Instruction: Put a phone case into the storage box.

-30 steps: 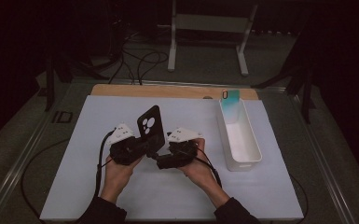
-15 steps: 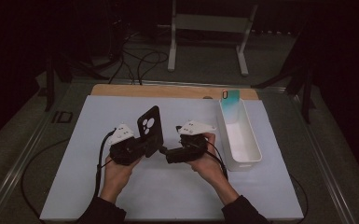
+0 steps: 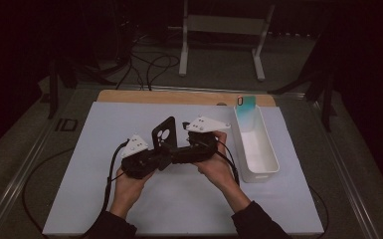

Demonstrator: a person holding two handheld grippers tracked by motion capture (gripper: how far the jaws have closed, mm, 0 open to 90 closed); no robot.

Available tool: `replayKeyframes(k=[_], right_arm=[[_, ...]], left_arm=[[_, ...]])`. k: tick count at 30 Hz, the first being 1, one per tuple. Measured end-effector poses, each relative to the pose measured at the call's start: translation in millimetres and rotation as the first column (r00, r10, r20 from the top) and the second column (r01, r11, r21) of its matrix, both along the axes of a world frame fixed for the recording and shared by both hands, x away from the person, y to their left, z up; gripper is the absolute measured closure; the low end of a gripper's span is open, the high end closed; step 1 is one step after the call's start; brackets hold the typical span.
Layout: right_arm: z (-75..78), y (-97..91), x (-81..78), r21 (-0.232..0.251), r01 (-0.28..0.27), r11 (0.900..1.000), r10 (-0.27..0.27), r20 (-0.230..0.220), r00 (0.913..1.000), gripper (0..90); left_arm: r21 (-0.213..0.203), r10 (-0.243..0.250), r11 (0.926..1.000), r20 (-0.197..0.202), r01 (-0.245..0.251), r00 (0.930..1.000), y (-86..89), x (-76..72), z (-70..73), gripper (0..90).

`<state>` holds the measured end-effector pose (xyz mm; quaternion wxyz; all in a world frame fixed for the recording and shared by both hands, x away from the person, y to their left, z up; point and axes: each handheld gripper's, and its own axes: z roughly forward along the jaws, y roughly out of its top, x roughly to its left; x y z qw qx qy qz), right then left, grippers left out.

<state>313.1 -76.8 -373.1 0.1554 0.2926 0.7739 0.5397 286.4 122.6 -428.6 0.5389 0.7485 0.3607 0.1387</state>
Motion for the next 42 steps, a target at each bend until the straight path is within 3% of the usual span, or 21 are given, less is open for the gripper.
replayKeyframes(k=[10,15,22,33,38,42], right_arm=[[8.1,9.1,0.4,0.032,-0.015,0.9994,0.015,0.010,0.9998,8.1],[7.0,14.1,0.8,0.023,-0.009,0.9997,0.009,0.004,1.0000,10.8],[5.4,15.0,0.6,0.029,0.001,0.9996,-0.001,0.003,1.0000,11.3],[3.7,16.4,-0.4,0.002,0.019,0.9998,-0.019,0.014,0.9997,13.4],[4.9,16.1,-1.8,-0.010,0.017,0.9998,-0.017,0.027,0.9995,13.7],[5.1,13.7,-0.7,-0.006,0.029,0.9996,-0.028,0.027,0.9992,13.7]], left_arm=[[-0.004,-0.017,0.9998,-0.006,0.017,0.9998,-3.4,-1.7,-4.7,85.6],[-0.014,-0.042,0.9990,0.016,0.043,0.9990,-5.5,-4.0,-5.4,85.5],[-0.024,-0.044,0.9988,0.008,0.044,0.9990,-5.4,-3.3,-6.4,85.4],[-0.011,-0.038,0.9992,-0.006,0.038,0.9992,-6.3,-1.7,-8.1,84.9],[-0.020,-0.051,0.9985,-0.007,0.051,0.9987,-4.2,-1.9,-7.8,73.8],[-0.020,-0.032,0.9993,-0.003,0.032,0.9995,-0.2,-3.2,-7.3,58.2]])
